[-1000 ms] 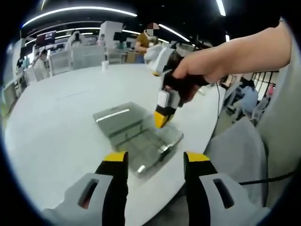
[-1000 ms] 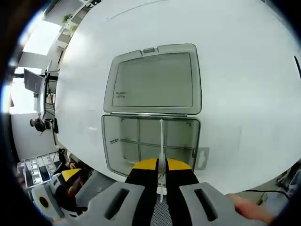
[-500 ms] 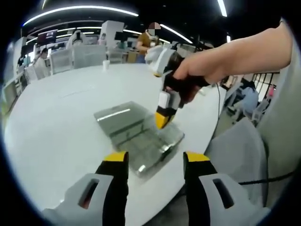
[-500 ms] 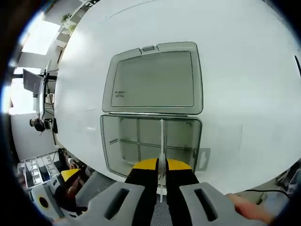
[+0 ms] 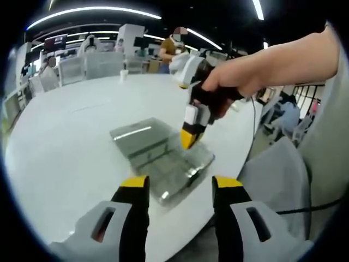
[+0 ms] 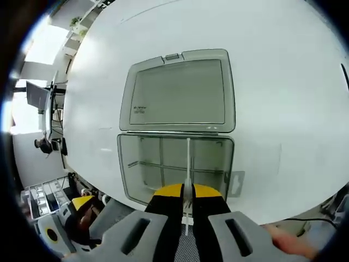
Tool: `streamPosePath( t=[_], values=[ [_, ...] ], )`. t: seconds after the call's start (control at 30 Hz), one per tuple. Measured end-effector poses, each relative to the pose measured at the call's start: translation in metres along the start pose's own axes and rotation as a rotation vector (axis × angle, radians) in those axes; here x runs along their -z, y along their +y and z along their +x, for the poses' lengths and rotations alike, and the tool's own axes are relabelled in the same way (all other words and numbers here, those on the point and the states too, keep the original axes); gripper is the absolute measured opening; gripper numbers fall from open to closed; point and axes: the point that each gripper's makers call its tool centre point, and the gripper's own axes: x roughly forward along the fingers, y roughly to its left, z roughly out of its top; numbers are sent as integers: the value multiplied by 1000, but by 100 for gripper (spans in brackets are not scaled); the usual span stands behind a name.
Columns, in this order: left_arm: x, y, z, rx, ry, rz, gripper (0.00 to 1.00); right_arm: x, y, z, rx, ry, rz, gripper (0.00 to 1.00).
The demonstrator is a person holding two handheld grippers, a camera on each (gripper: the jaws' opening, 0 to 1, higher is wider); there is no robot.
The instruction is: Insert the divider into the dual guide fixture by aligning both edges with the guide slots and pushing it downward to the bottom, including one-sided entry, uneven engagement, binding, and posture correction.
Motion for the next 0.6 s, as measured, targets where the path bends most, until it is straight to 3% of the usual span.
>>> streamPosePath(
  t=[0.6],
  values=[
    [-1, 2, -1, -6, -2, -2, 43, -3, 2, 0, -7, 8, 6, 0]
  ],
)
